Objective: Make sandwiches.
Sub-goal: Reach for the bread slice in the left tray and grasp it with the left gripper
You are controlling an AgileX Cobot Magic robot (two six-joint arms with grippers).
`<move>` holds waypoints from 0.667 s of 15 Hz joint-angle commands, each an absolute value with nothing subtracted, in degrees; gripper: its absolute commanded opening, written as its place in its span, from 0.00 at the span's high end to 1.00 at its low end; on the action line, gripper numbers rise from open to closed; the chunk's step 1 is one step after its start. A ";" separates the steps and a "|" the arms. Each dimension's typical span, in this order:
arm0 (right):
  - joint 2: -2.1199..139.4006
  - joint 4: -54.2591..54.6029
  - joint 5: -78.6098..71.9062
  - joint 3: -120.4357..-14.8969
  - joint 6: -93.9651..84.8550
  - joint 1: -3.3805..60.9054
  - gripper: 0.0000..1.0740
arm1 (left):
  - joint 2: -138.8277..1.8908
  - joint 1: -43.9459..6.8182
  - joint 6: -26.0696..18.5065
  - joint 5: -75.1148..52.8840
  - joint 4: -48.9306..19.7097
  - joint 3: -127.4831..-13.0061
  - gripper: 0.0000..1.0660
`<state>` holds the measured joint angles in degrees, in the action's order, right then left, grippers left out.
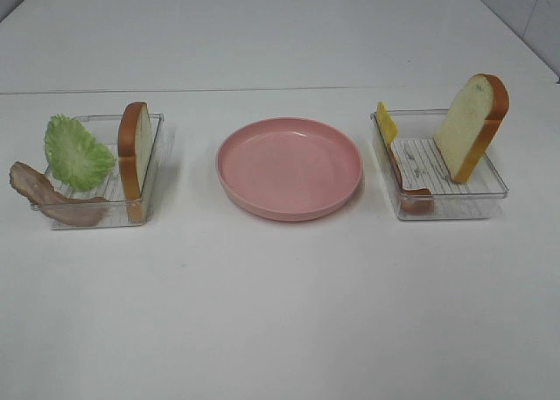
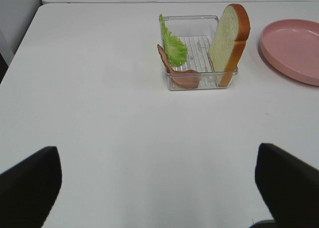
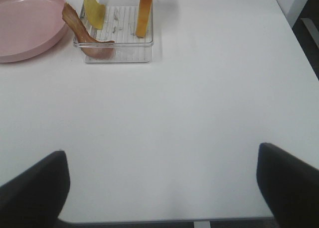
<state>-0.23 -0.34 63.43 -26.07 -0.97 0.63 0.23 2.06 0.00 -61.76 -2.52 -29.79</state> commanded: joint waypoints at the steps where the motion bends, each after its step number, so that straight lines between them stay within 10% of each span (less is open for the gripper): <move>1: -1.95 -0.34 62.97 -25.84 -1.26 0.29 0.08 | 1.26 2.29 0.00 -61.54 -2.92 -29.74 0.05; 10: -1.95 -0.34 62.97 -25.84 -1.26 0.29 0.08 | 1.26 2.29 0.00 -61.54 -2.92 -29.74 0.05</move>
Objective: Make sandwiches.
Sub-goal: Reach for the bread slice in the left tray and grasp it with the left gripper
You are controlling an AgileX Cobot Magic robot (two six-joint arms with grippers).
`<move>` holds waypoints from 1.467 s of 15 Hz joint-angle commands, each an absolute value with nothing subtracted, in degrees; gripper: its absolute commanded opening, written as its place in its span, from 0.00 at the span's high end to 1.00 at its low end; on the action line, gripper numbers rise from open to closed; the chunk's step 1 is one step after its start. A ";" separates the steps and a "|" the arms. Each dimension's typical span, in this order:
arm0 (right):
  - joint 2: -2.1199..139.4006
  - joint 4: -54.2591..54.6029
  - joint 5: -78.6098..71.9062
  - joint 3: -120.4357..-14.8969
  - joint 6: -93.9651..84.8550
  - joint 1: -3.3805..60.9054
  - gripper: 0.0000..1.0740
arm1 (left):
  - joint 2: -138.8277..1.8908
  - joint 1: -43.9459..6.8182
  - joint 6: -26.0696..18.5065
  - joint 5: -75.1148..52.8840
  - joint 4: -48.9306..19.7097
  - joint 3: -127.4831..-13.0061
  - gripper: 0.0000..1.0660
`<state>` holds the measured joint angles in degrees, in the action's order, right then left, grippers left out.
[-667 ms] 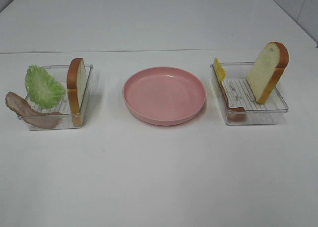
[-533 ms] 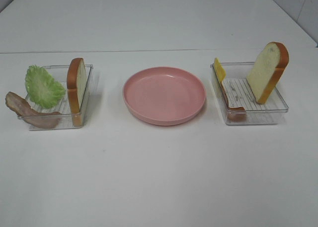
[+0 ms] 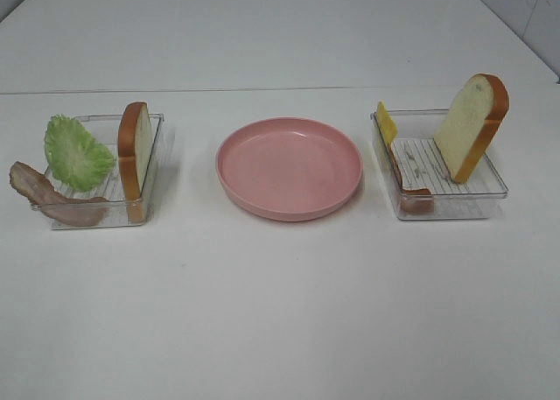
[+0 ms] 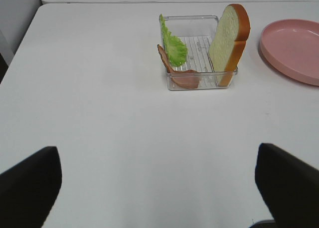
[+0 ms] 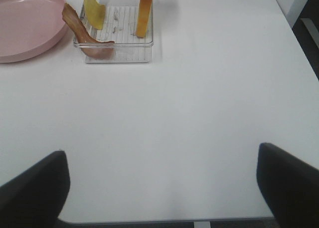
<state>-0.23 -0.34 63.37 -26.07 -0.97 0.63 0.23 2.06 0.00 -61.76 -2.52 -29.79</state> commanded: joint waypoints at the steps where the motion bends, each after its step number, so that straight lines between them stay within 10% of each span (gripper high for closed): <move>1: -1.95 -0.34 62.97 -25.84 -1.26 0.29 0.08 | 1.26 2.29 0.00 -61.54 -2.92 -29.74 0.05; 13: -1.95 -0.34 62.97 -25.84 -1.26 0.29 0.08 | -35.12 2.18 3.27 -36.61 -3.38 -35.35 0.05; 22: -1.95 -0.34 62.97 -25.84 -1.26 0.29 0.08 | -74.71 2.18 -0.57 -50.02 -11.80 -65.20 0.05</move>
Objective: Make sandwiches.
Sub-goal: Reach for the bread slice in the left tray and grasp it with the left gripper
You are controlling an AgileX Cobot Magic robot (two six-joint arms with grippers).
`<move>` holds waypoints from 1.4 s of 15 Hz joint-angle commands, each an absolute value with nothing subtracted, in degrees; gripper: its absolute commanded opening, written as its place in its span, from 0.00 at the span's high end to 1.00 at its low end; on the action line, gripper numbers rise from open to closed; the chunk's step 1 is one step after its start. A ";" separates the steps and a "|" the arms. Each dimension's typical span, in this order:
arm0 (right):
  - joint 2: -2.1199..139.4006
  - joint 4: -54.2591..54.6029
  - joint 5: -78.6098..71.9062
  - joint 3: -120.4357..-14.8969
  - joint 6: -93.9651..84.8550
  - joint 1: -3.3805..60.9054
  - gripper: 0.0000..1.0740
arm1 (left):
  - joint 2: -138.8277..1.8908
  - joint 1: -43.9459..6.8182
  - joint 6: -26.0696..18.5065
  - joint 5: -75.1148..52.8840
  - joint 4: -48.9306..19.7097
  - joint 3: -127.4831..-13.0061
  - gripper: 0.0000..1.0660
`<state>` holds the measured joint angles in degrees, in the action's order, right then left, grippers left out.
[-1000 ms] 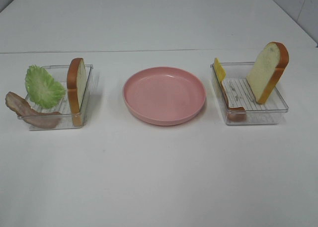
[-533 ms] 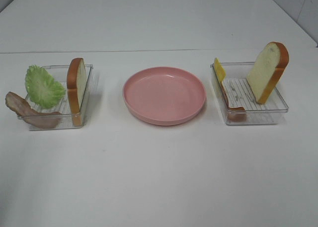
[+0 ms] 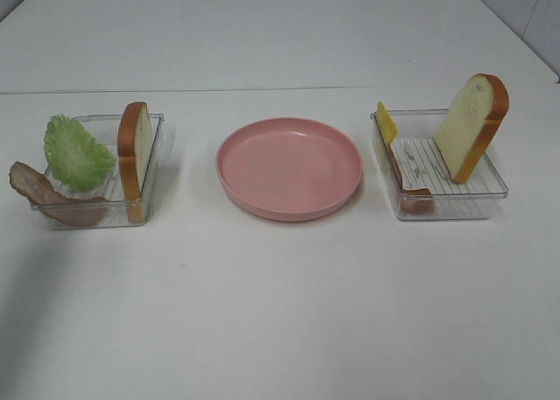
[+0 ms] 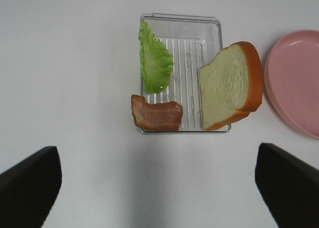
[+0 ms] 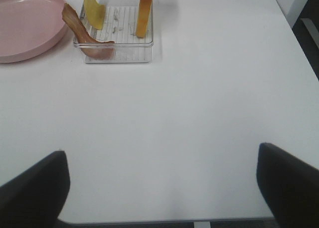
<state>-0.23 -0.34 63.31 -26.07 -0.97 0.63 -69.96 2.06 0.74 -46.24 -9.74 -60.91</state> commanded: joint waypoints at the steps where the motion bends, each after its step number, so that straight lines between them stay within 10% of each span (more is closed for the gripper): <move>1: -1.95 -0.34 62.97 -25.84 -1.26 0.29 0.08 | -80.27 2.18 -0.69 -53.23 -13.29 -70.42 0.05; 12: -1.95 -0.34 62.97 -25.84 -1.26 0.29 0.08 | -108.17 -15.93 12.78 -61.31 -2.98 -93.68 0.05; 21: -1.95 -0.34 62.97 -25.84 -1.26 0.29 0.08 | -121.98 -17.30 13.52 -57.93 -2.29 -97.92 0.05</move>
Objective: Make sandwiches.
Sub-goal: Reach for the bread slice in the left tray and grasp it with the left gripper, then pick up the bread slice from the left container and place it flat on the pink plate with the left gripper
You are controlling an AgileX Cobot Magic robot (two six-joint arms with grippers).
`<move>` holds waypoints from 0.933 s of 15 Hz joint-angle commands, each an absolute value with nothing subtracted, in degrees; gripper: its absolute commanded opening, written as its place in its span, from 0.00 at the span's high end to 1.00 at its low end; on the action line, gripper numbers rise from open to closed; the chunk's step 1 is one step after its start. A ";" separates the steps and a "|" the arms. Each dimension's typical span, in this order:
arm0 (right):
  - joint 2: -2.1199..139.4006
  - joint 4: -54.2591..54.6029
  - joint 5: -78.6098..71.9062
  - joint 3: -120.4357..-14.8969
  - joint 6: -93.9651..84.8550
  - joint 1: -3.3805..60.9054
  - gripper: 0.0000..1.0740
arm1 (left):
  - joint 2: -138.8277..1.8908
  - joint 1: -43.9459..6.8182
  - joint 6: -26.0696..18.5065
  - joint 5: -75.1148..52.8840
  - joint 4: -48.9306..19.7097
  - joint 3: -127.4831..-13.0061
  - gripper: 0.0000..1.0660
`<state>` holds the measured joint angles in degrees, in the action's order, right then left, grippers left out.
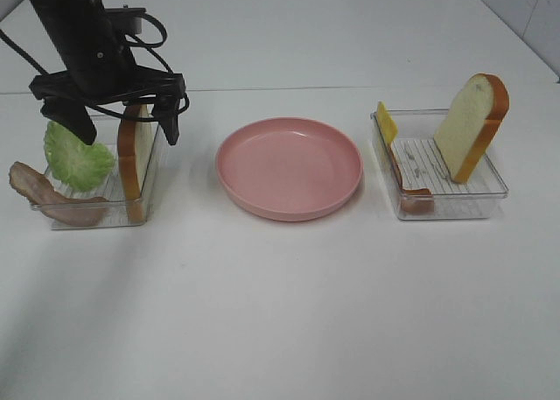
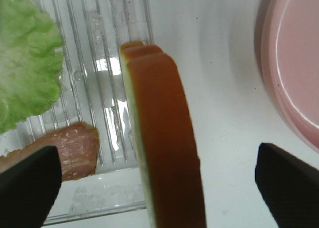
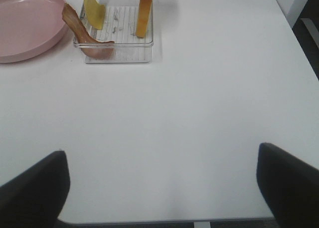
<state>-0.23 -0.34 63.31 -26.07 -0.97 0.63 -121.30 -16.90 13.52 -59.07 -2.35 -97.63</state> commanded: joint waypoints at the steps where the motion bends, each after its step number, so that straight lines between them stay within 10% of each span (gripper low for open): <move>1: -1.95 -0.34 62.97 -25.84 -1.26 0.29 0.08 | -122.15 -17.30 13.52 -57.81 -2.29 -97.92 0.06; 5: -1.95 -0.34 62.97 -25.84 -1.26 0.29 0.08 | -122.61 -17.30 13.52 -57.64 0.00 -97.92 0.28; 9: -1.95 -0.34 62.97 -25.84 -1.26 0.29 0.08 | -122.61 -17.30 13.52 -57.81 0.00 -97.92 0.82; 14: -1.95 -0.34 62.97 -25.84 -1.26 0.29 0.08 | -122.10 -17.30 13.69 -61.65 0.00 -97.92 1.00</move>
<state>-0.23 -0.34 63.31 -26.07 -0.97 0.63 -122.61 -16.90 13.52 -59.59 0.29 -97.75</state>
